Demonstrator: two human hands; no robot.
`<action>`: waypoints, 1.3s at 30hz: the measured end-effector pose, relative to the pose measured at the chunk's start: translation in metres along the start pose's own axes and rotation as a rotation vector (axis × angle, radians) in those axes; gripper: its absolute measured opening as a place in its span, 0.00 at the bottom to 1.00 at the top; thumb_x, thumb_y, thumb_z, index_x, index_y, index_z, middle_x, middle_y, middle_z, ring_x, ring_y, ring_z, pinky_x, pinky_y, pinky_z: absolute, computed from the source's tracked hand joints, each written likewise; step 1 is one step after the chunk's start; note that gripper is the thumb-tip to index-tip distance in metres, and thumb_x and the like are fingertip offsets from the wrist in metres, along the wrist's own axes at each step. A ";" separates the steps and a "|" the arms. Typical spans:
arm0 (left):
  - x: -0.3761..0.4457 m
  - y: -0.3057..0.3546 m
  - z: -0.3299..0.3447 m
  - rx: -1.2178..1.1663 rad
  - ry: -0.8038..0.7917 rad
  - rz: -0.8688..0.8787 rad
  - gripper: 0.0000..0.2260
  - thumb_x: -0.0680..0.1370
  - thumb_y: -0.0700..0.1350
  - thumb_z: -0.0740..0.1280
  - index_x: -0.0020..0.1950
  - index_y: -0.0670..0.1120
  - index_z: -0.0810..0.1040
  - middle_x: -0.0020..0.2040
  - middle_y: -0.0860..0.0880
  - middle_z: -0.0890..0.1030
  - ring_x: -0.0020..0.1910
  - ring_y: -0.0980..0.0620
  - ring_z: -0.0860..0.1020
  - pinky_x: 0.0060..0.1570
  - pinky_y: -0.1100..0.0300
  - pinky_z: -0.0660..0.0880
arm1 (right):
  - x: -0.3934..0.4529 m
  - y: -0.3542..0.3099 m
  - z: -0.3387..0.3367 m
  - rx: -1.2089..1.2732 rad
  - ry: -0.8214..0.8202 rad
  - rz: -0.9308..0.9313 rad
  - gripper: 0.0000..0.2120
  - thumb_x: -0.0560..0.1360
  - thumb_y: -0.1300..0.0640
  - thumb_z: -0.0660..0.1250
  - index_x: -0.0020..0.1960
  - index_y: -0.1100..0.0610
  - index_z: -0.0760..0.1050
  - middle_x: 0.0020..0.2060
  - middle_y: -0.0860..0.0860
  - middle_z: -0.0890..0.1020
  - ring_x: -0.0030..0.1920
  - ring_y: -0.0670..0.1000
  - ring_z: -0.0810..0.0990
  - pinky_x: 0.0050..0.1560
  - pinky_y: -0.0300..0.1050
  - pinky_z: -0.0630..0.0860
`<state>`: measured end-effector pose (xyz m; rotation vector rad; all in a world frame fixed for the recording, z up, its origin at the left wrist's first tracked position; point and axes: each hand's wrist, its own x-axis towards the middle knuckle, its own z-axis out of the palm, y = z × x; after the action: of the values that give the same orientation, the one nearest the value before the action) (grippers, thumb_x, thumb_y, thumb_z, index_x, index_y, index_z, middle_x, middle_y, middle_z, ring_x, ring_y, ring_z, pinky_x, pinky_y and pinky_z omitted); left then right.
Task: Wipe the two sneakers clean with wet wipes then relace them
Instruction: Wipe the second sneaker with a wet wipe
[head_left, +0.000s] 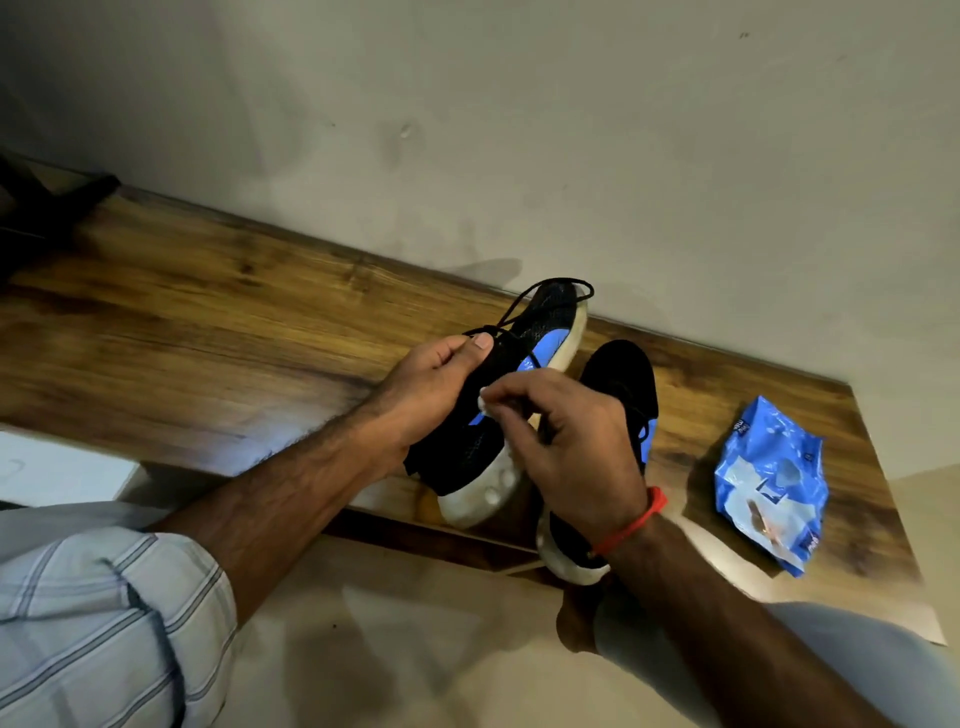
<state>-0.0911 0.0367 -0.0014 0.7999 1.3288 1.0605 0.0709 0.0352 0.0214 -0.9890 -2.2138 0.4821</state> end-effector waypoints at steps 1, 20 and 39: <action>0.000 0.000 0.000 0.002 -0.003 0.004 0.15 0.85 0.53 0.62 0.52 0.45 0.83 0.44 0.44 0.85 0.41 0.50 0.81 0.41 0.59 0.76 | 0.001 0.001 -0.001 -0.012 -0.016 -0.030 0.05 0.76 0.64 0.71 0.51 0.58 0.83 0.46 0.47 0.85 0.47 0.42 0.82 0.52 0.36 0.77; 0.009 0.004 0.000 0.038 0.108 -0.047 0.17 0.85 0.52 0.62 0.55 0.39 0.80 0.44 0.42 0.77 0.42 0.45 0.73 0.42 0.53 0.69 | 0.002 0.002 -0.002 -0.054 0.011 -0.030 0.06 0.74 0.65 0.72 0.50 0.58 0.83 0.46 0.49 0.85 0.47 0.45 0.82 0.48 0.47 0.80; 0.015 0.005 0.002 0.059 0.090 -0.033 0.17 0.84 0.52 0.63 0.38 0.47 0.76 0.31 0.49 0.75 0.28 0.53 0.72 0.30 0.61 0.68 | 0.004 -0.004 0.000 -0.132 -0.006 -0.119 0.05 0.76 0.64 0.70 0.51 0.60 0.82 0.46 0.51 0.84 0.48 0.49 0.82 0.50 0.47 0.79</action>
<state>-0.0903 0.0525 -0.0021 0.7792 1.4505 1.0460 0.0671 0.0359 0.0253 -0.9170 -2.3184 0.2892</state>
